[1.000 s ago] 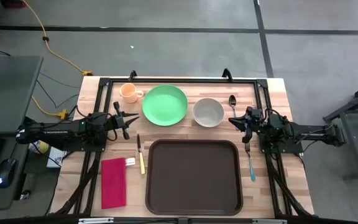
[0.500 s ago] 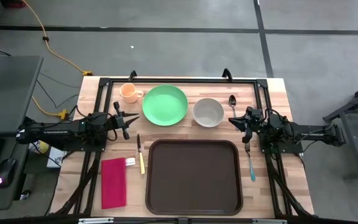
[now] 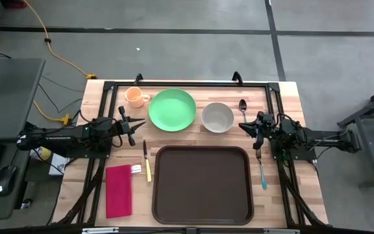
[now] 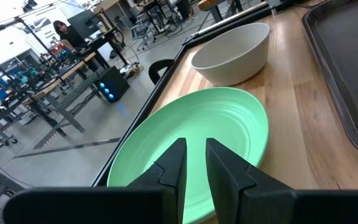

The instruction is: Set up tray

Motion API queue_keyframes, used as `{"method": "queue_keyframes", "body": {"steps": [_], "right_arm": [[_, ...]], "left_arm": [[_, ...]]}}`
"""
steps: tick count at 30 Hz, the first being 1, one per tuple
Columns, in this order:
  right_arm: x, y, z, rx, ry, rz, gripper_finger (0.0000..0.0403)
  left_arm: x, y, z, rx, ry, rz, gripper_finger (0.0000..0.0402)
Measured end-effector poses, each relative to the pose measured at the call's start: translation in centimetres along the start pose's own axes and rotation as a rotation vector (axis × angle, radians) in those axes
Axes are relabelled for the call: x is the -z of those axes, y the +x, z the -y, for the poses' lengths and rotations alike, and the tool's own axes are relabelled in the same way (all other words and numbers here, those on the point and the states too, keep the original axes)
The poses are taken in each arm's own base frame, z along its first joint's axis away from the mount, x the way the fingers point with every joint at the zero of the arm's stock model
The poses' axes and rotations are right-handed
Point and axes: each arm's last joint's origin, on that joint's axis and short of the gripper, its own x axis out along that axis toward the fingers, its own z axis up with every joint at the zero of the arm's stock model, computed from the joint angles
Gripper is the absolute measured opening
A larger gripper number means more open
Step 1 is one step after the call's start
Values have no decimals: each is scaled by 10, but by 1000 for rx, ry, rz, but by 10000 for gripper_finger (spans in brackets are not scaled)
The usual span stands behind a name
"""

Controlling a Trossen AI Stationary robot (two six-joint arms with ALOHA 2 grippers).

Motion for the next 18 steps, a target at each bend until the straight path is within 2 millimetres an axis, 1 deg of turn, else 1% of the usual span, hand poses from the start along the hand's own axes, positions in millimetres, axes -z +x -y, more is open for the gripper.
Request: {"method": "queue_keyframes", "body": {"steps": [6, 9, 12, 15, 18], "right_arm": [[0, 0, 0, -1, 0, 0, 0], [0, 0, 0, 0, 0, 0, 0], [0, 0, 0, 0, -26, 0, 0], [0, 0, 0, 0, -79, 0, 0], [0, 0, 0, 0, -88, 0, 0]], "left_arm": [[-1, 0, 0, 21, -9, 15, 92], [-7, 0, -3, -8, -82, 78, 92], [-18, -2, -10, -69, -152, 137, 92], [-38, -7, -22, -102, -163, 188, 92], [-61, -16, -38, -185, -161, 231, 92]]}}
